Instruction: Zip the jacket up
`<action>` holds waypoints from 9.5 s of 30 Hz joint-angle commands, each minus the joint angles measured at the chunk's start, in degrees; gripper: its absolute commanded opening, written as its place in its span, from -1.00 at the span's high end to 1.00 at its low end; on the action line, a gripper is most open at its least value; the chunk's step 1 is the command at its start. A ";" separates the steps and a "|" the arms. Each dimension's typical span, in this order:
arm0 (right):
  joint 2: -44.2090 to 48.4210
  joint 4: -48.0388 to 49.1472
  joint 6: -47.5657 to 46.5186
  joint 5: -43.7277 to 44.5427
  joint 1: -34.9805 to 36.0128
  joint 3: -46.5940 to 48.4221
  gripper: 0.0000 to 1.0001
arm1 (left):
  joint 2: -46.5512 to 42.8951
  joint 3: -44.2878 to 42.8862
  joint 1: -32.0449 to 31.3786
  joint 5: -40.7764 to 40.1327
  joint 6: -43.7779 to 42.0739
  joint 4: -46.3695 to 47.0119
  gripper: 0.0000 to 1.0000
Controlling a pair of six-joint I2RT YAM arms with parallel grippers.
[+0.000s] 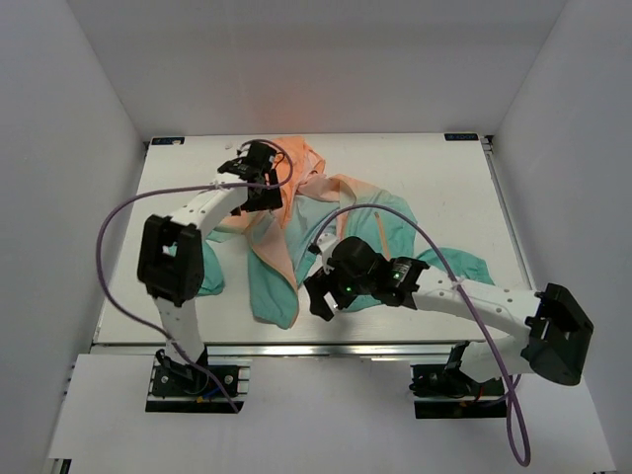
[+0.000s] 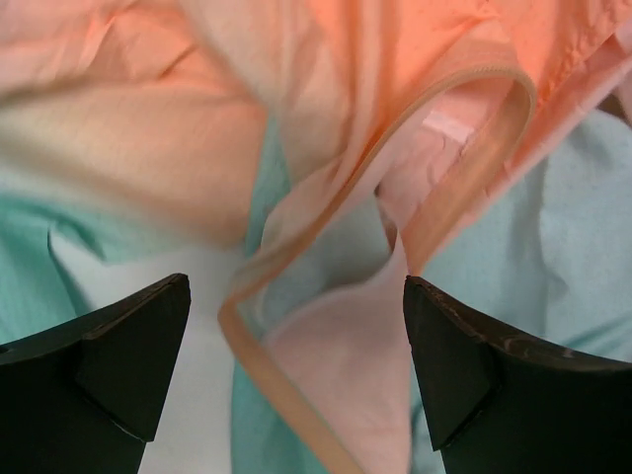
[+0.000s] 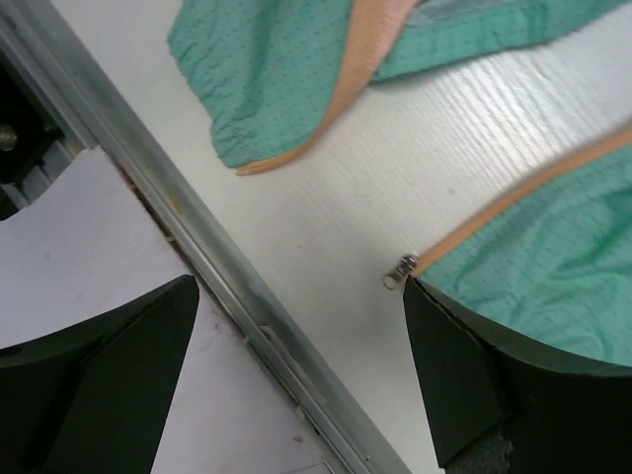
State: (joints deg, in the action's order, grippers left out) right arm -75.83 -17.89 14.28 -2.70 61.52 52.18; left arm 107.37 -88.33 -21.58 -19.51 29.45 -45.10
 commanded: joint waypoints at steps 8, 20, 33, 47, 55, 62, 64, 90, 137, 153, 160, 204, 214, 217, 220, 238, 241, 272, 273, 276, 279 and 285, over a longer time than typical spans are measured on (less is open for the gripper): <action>9.82 -2.68 4.00 5.34 -5.35 -7.00 -0.79 | 13.29 -15.71 -0.13 2.02 -21.62 7.57 -0.91; 11.58 -2.94 4.26 4.98 -8.34 -9.56 -0.79 | 21.91 -24.78 -0.13 -0.27 -24.79 7.03 -0.52; 12.20 -2.41 5.75 4.46 -9.22 -10.08 -0.79 | 11.99 -24.53 -1.44 12.98 -15.49 5.19 1.00; 18.96 -1.80 11.20 5.51 -9.92 -16.14 -0.79 | 25.51 -30.31 -6.63 18.72 18.18 7.40 1.00; 17.57 -1.19 7.26 3.14 -9.84 -13.69 -0.79 | 17.11 -27.34 -6.63 16.00 15.03 6.61 -0.96; 4.13 0.13 6.72 6.56 -9.14 0.44 -0.79 | -0.89 -18.83 -3.31 6.42 11.33 0.81 -0.96; -2.80 -0.04 7.77 8.75 -7.48 7.18 -0.79 | -6.10 -9.47 0.90 7.20 11.77 0.19 -0.96; -60.13 -7.25 22.54 29.68 -6.85 65.94 -0.50 | -52.09 51.50 7.61 17.31 23.02 -0.96 -0.96; -34.57 15.77 -0.05 7.27 -23.63 22.53 1.00 | -45.06 52.04 5.59 28.38 9.93 8.54 -0.96; -24.29 9.89 -5.33 3.15 -24.43 21.31 -0.79 | -45.94 43.17 0.94 27.86 3.86 3.53 -0.96; -4.27 11.29 1.97 -9.06 -24.43 0.66 -0.79 | -40.59 40.61 -8.91 31.80 -0.97 5.72 -0.96; 18.96 -6.80 -0.13 -14.35 -28.82 -12.81 -0.79 | -11.11 17.31 -15.86 41.74 -1.51 18.20 -0.96; 18.27 -13.75 2.85 -7.34 -22.33 -16.06 -0.78 | -25.98 30.58 -15.86 32.61 4.73 15.14 -0.96; 17.13 -14.72 5.66 -0.94 -20.21 -16.06 -0.76 | -29.41 33.48 -15.86 30.94 5.97 14.17 -0.96; 15.11 -15.51 8.91 5.22 -20.12 -16.15 -0.65 | -31.61 35.33 -15.86 29.88 6.93 13.20 -0.96; 6.84 -9.80 10.50 10.96 -16.43 -16.94 -0.24 | -31.35 36.39 -15.86 29.44 7.73 13.29 -0.96; 5.53 -9.53 11.03 12.19 -16.08 -16.59 -0.28 | -30.82 35.95 -15.86 29.35 7.64 12.93 -0.96; -6.70 -8.13 20.43 18.61 -10.19 -18.70 1.00 | -32.05 35.51 -15.86 27.41 6.85 11.35 -0.96; -5.74 -8.13 19.39 18.26 -10.19 -18.00 1.00 | -32.05 35.25 -15.86 27.77 6.50 11.44 -0.96; -0.92 -6.38 16.32 15.29 -10.19 -16.85 1.00 | -31.53 34.11 -15.86 30.31 5.35 12.84 -0.96; 6.45 -2.17 12.00 10.98 -10.19 -15.71 1.00 | -29.86 32.88 -15.86 33.90 4.30 14.69 -0.96; 17.02 4.08 9.10 5.43 -10.63 -15.71 1.00 | -27.57 34.02 -15.86 45.84 4.21 26.96 -0.96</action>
State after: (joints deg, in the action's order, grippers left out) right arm -62.00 -19.46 26.15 7.42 51.00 36.10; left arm 79.15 -53.32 -37.50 17.28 34.61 -26.87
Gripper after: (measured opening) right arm 0.026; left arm 0.979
